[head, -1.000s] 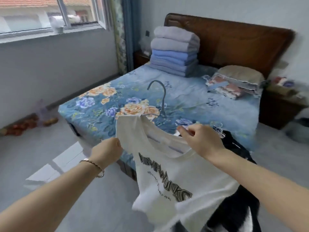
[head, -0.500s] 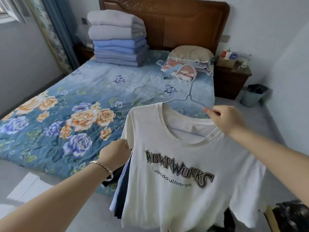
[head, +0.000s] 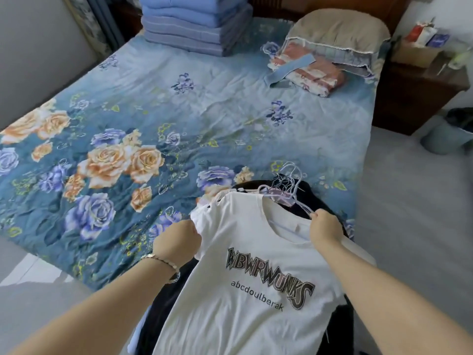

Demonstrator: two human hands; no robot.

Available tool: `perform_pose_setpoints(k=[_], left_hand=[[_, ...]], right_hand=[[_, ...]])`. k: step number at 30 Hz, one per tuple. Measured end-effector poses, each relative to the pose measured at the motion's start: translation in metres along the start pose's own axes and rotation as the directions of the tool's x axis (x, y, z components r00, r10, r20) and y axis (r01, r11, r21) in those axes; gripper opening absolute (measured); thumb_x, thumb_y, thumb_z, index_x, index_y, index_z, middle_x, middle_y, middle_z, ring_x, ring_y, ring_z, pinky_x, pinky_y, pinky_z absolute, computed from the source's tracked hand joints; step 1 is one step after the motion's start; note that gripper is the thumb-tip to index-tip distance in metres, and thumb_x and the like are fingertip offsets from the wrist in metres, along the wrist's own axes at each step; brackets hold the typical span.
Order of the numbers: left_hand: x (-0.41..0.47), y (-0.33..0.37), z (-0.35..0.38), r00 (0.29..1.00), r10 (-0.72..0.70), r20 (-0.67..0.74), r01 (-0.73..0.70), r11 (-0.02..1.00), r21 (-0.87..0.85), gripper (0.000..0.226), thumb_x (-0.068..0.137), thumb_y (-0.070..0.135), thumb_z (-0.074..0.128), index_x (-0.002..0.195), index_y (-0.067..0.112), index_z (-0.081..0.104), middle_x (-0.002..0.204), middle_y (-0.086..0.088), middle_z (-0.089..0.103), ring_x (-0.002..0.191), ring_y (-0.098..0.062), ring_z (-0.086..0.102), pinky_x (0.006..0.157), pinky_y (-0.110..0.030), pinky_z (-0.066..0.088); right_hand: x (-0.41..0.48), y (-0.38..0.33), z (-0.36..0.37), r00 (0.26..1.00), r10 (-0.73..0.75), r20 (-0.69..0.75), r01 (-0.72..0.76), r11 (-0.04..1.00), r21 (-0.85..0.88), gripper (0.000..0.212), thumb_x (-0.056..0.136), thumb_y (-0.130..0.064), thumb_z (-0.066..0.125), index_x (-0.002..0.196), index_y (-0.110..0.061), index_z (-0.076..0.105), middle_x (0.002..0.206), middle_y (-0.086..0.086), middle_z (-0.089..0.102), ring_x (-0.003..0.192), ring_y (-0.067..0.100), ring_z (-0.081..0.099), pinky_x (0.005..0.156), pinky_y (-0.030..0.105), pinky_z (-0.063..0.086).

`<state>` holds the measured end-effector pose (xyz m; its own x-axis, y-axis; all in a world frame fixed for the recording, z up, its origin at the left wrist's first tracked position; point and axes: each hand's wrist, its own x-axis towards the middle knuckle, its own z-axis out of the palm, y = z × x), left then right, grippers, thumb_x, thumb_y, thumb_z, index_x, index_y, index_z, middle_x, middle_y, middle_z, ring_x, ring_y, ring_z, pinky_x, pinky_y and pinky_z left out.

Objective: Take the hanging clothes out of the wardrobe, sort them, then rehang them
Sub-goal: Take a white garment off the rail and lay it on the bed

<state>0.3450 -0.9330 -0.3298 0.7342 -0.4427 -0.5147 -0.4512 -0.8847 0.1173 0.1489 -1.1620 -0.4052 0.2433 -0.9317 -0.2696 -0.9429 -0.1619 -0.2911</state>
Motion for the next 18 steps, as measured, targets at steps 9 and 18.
perform_pose_setpoints(k=[9, 18], left_hand=[[0.035, 0.032, 0.014, 0.998, 0.060, 0.009, -0.061, 0.997, 0.046, 0.021, 0.095, 0.015, 0.034, 0.089, 0.017, 0.054, 0.069, -0.001, 0.051, 0.071, -0.024, 0.047, 0.063, -0.026, 0.039], [0.005, -0.028, 0.012, 0.996, -0.020, 0.082, 0.024, 0.999, -0.049, 0.019, 0.092, 0.018, 0.038, 0.083, 0.015, 0.054, 0.091, -0.005, 0.062, 0.095, -0.028, 0.060, 0.071, -0.029, 0.042]], right_hand=[[0.060, -0.009, 0.020, 0.937, 0.009, 0.349, -0.068, 0.985, 0.157, 0.042, 0.095, -0.006, 0.041, 0.137, -0.006, 0.041, 0.135, 0.020, 0.051, 0.123, 0.034, 0.048, 0.098, 0.033, 0.038], [-0.011, -0.094, 0.035, 0.642, -0.264, 0.719, 0.360, 0.933, 0.021, 0.030, 0.096, -0.015, 0.043, 0.118, -0.004, 0.059, 0.116, 0.014, 0.062, 0.094, 0.022, 0.053, 0.077, 0.026, 0.040]])
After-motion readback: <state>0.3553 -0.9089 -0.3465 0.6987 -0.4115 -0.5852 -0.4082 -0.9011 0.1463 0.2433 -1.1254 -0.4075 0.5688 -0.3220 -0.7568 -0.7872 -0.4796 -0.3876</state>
